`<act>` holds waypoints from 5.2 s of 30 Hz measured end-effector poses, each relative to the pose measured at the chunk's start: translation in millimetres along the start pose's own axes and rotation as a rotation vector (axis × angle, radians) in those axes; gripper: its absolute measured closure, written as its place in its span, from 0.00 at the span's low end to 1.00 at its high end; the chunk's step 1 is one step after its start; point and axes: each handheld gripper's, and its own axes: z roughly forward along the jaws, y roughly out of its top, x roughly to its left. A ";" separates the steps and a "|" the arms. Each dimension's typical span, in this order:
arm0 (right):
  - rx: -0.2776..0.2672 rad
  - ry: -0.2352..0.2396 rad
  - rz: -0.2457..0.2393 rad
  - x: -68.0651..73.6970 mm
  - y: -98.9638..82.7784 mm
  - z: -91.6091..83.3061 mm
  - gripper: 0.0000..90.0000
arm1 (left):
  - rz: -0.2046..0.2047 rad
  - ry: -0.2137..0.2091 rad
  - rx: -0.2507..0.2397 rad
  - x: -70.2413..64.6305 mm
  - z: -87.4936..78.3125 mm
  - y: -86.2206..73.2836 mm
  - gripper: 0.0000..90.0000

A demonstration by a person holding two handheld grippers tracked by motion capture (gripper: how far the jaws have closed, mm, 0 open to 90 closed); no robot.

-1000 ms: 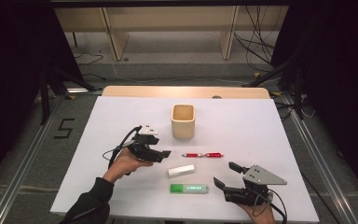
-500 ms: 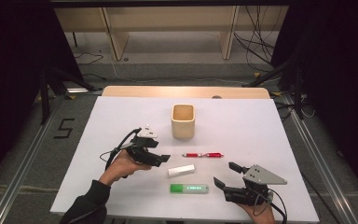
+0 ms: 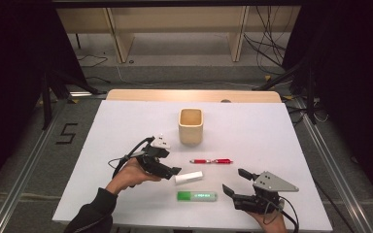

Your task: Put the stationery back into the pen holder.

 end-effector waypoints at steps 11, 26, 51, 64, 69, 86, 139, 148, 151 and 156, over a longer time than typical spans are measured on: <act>0.009 0.002 -0.012 1.9 0.2 1.6 0.27 | 0.065 -0.013 0.058 -12.8 13.1 3.5 0.28; 0.019 0.006 -0.012 2.7 -0.3 4.2 0.27 | 0.130 -0.050 0.147 -23.7 31.5 5.6 0.43; 0.027 0.006 -0.017 2.6 -0.6 5.3 0.27 | 0.207 -0.052 0.250 -30.3 50.8 4.3 0.66; 0.030 0.006 -0.019 2.9 -0.8 5.9 0.27 | 0.218 -0.058 0.288 -31.4 58.2 5.4 0.72; 0.031 0.006 -0.020 2.9 -0.9 6.0 0.27 | 0.213 -0.066 0.288 -29.8 58.2 5.8 0.74; 0.030 0.007 -0.025 3.7 -0.1 6.5 0.27 | 0.169 -0.083 0.240 -23.0 46.1 8.8 0.75; 0.090 -0.136 -0.773 91.1 6.5 45.7 0.31 | 0.133 -0.219 0.256 -39.1 -3.0 24.7 0.75; 0.093 -0.212 -0.969 105.3 3.5 59.7 0.36 | 0.140 -0.219 0.255 -42.2 -7.4 26.4 0.75; 0.100 -0.229 -1.036 108.4 1.8 64.6 0.38 | 0.148 -0.219 0.260 -43.4 -7.8 26.4 0.75; 0.108 -0.261 -1.094 111.9 0.5 70.0 0.42 | 0.150 -0.217 0.263 -45.1 -8.8 26.9 0.75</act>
